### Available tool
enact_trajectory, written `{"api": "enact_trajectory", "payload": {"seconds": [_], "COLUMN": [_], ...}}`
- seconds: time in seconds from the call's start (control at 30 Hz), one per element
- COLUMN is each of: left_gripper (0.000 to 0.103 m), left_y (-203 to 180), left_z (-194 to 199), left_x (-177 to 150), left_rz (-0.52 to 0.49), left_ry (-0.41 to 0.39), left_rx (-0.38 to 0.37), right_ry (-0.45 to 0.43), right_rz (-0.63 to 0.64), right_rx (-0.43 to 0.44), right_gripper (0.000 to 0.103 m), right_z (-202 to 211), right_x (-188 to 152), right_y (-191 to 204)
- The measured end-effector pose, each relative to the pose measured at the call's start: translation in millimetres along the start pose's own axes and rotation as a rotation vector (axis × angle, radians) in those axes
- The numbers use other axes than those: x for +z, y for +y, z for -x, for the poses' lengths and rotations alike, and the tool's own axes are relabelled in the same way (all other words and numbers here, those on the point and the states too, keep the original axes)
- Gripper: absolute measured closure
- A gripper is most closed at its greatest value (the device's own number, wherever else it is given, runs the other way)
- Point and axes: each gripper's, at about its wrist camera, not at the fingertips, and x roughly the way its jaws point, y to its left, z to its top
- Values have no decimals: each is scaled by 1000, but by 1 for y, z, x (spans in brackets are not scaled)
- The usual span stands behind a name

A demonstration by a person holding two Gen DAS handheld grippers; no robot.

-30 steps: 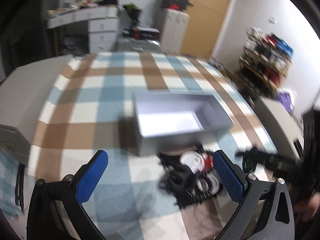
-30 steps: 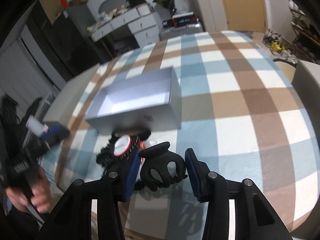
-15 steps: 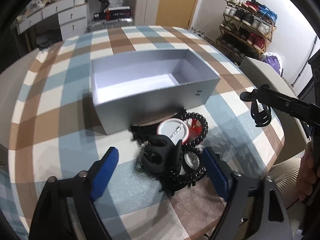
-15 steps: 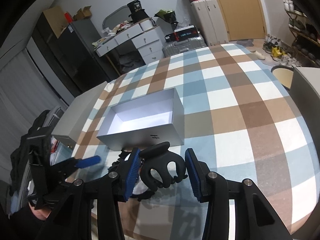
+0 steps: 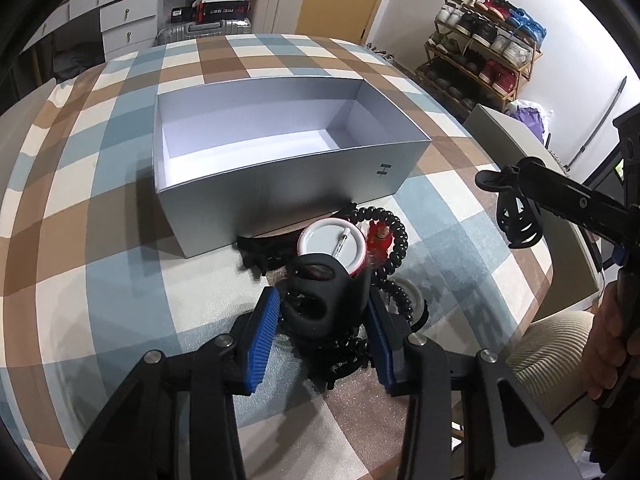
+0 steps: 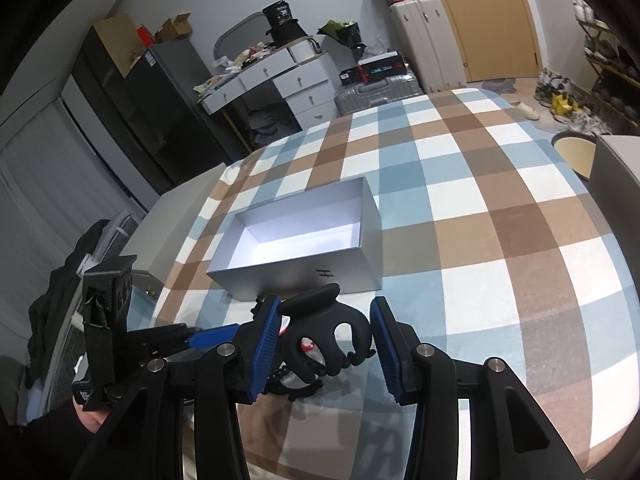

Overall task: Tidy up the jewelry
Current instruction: 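Lower the right gripper onto a black claw clip and grasp it, then carry the black claw clip into the grey box and open the right gripper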

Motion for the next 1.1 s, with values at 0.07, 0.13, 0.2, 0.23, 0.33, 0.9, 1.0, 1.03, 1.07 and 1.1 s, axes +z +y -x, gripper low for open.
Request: {"api": "enact_trajectory", "payload": {"seconds": [0.07, 0.13, 0.2, 0.23, 0.33, 0.9, 1.0, 1.03, 1.07, 1.1], "left_gripper": [66, 66, 66, 66, 66, 66, 66, 66, 66, 66], "left_y": [-1, -4, -6, -8, -8, 10, 17, 20, 23, 26], "left_z": [1, 3, 7, 11, 17, 50, 42, 36, 33, 28], "left_x": [0, 1, 1, 2, 3, 51, 67, 73, 76, 80], "left_rz": [-9, -22, -31, -36, -37, 15, 35, 52, 66, 79], "left_ry": [-9, -21, -40, -54, -84, -284, -294, -284, -277, -266], "left_rx": [2, 1, 0, 4, 5, 31, 45, 37, 34, 33], "right_ry": [-2, -7, -13, -16, -23, -61, -60, -59, -54, -48], "right_rz": [3, 4, 1, 0, 2, 70, 115, 125, 134, 138], "right_rx": [-1, -2, 1, 2, -1, 91, 97, 99, 103, 102], "right_gripper": [58, 58, 58, 58, 58, 58, 58, 58, 58, 58], "right_z": [1, 1, 2, 3, 3, 0, -8, -12, -18, -24], "right_x": [0, 0, 0, 0, 0, 39, 59, 64, 71, 76], "right_y": [1, 1, 1, 1, 2, 28, 37, 39, 41, 41]}}
